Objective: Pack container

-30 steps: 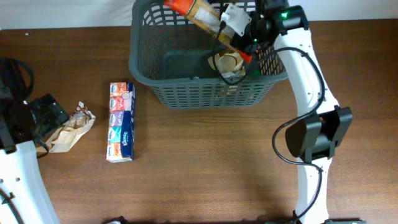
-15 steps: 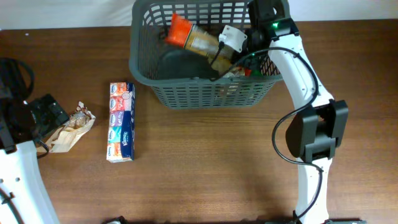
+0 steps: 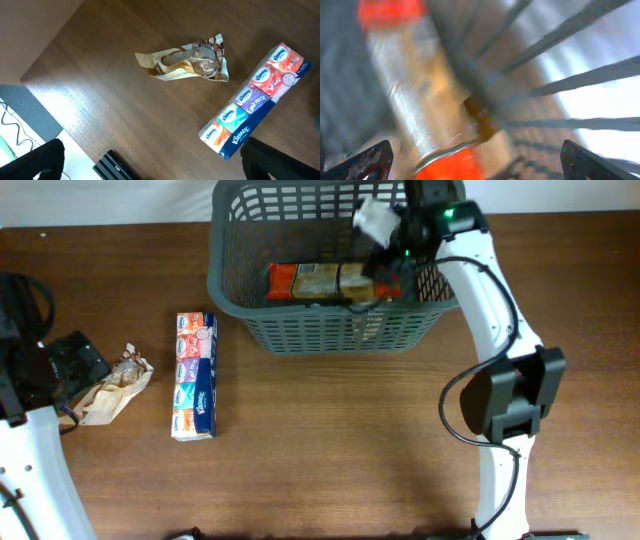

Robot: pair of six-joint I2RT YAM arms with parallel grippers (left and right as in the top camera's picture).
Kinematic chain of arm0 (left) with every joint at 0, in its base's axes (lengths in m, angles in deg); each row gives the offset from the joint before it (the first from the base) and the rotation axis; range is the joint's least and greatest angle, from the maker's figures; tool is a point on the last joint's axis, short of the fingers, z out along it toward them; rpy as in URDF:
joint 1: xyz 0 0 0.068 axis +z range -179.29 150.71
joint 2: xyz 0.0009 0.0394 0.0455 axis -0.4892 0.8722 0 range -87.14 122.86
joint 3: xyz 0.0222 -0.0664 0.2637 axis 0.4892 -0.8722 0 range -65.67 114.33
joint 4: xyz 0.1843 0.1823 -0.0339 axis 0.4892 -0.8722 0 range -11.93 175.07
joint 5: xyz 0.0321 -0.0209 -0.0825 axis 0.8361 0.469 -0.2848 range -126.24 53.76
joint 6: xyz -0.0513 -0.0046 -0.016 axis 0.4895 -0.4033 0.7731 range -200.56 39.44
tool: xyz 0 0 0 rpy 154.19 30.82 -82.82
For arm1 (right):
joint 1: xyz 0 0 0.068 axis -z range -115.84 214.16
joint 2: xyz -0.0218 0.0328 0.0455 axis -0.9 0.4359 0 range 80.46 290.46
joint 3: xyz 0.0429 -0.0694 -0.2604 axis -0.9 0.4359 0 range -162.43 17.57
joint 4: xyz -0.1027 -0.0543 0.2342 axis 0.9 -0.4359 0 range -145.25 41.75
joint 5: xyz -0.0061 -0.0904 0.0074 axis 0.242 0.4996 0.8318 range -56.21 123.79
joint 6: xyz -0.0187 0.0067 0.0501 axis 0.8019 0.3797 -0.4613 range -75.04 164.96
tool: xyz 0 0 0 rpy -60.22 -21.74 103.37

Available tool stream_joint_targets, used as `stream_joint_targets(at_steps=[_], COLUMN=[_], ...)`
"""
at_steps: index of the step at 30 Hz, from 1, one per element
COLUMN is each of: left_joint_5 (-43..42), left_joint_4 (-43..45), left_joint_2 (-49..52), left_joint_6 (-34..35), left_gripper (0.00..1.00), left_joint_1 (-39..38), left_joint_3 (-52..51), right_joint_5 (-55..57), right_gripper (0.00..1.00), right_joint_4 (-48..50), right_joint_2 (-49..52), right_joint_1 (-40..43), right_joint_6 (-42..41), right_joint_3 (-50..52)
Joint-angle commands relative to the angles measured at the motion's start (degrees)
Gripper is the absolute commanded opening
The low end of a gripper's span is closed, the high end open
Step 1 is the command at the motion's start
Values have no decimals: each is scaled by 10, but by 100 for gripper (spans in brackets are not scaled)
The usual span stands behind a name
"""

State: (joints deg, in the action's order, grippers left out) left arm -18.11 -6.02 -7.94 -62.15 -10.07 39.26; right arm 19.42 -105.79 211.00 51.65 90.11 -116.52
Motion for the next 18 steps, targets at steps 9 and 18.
stream_joint_targets(at_steps=[9, 18], left_joint_5=[-4, -4], left_joint_4=[3, -3], left_joint_2=[2, 2], left_joint_6=[6, 6], left_gripper=[99, 99], left_joint_1=[4, 4], left_joint_3=[2, 2], right_joint_5=[306, 558], right_gripper=[99, 99], right_joint_4=[-52, -138], right_joint_2=[-29, -73], right_joint_1=[-1, 73], right_joint_6=[-192, -338], right_joint_3=[-411, -441])
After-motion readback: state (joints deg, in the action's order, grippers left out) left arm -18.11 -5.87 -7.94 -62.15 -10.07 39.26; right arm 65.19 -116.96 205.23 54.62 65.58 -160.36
